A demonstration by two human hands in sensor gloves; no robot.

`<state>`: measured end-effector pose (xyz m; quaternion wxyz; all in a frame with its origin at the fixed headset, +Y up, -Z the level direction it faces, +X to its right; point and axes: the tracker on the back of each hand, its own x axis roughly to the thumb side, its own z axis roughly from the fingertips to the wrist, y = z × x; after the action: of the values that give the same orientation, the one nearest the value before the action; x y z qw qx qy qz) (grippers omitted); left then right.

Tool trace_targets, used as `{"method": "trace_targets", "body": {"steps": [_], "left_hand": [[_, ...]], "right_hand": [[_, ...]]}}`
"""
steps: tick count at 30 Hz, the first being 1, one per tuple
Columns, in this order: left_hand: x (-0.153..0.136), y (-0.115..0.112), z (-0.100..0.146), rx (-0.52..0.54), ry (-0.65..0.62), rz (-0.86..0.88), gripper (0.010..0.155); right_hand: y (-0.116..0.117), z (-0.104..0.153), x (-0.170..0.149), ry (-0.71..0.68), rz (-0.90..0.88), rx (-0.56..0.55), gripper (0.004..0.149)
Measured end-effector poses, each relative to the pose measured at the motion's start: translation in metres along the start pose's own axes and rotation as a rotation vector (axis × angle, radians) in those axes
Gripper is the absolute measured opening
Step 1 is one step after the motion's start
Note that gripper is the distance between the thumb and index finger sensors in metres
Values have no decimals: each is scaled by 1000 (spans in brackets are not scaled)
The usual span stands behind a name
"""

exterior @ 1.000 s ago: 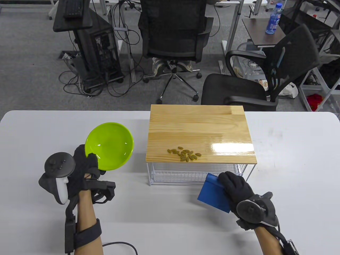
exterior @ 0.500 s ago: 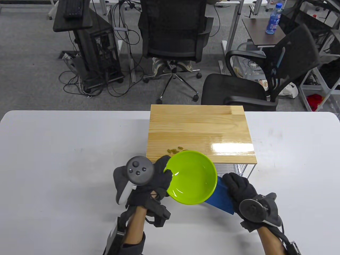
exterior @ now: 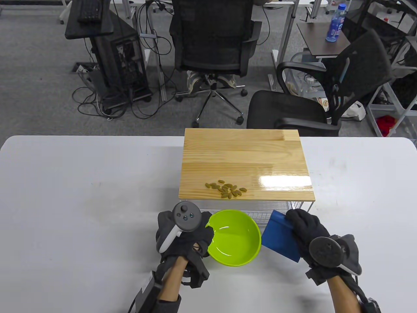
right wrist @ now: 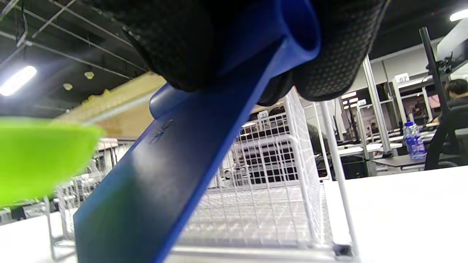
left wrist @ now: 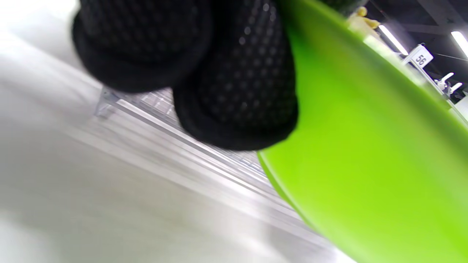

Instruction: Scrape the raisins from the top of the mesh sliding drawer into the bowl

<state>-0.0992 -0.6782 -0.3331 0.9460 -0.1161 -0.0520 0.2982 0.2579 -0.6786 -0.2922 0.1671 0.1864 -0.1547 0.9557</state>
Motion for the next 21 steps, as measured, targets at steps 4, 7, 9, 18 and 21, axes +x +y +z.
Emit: {"method": "trace_targets", "body": {"steps": [4, 7, 9, 18, 21], "left_hand": [[-9, 2, -1, 38, 32, 41, 58], [-12, 2, -1, 82, 54, 71, 58], [-12, 3, -1, 111, 65, 70, 59], [-16, 5, 1, 179, 74, 125, 60], [-21, 8, 1, 185, 83, 166, 60]], "right_hand": [[-27, -2, 3, -24, -110, -44, 57], [-45, -14, 10, -14, -165, -148, 57], [-55, -30, 19, 16, -116, -205, 57], [-55, -126, 59, 249, 204, -125, 57], [-43, -146, 66, 289, 267, -56, 57]]}}
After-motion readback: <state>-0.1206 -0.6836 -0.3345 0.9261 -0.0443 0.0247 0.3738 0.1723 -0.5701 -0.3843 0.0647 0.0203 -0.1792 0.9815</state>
